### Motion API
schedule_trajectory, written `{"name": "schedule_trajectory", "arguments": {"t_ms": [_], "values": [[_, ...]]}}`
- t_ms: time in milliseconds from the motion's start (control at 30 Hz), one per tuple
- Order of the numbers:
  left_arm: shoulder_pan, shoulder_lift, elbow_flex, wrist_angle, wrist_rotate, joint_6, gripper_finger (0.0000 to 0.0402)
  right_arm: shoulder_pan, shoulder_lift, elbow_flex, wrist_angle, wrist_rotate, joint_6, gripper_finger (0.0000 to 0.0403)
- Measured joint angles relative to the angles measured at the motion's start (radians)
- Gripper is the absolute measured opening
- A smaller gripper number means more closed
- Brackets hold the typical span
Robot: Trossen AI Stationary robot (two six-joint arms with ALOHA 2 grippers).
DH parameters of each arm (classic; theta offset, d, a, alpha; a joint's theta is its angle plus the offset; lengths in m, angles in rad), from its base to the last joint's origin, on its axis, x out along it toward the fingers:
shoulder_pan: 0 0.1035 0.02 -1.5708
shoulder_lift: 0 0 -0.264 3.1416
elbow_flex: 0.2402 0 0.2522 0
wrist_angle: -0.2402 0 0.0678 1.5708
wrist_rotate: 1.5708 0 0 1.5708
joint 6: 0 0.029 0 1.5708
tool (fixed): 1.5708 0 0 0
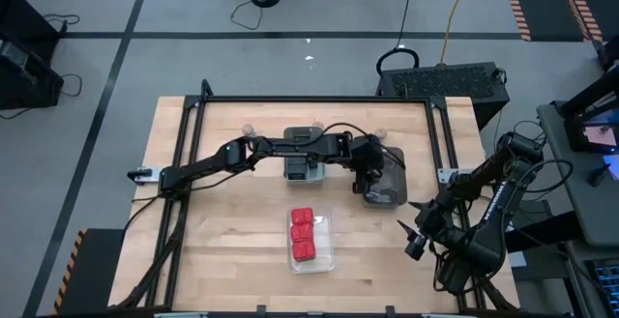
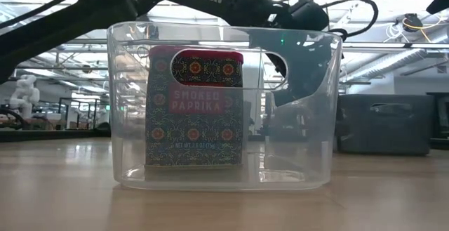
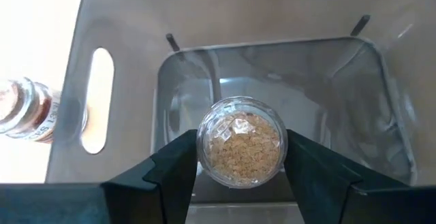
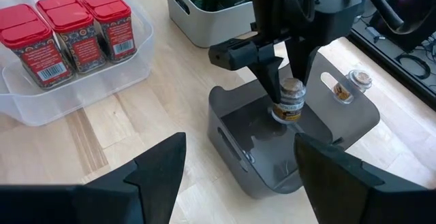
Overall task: Sort spices by type
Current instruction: Put the brown spice bottle into the black bin
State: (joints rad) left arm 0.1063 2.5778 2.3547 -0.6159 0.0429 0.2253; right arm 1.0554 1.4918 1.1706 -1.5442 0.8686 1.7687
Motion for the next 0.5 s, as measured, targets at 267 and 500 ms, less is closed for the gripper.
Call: {"name": "schedule_trajectory", "arguments": {"t_ms": [267,500], "values": [[-0.002,0.0,0.0,0.002,0.0,0.012,0.0212,0.0,0.0,0.0,0.0,-0.001,0.0,0.0258],[-0.004,0.0,0.001,0.003,0.0,0.019,0.0236,0.0,0.0,0.0,0.001,-0.001,0.0,0.0258]]}}
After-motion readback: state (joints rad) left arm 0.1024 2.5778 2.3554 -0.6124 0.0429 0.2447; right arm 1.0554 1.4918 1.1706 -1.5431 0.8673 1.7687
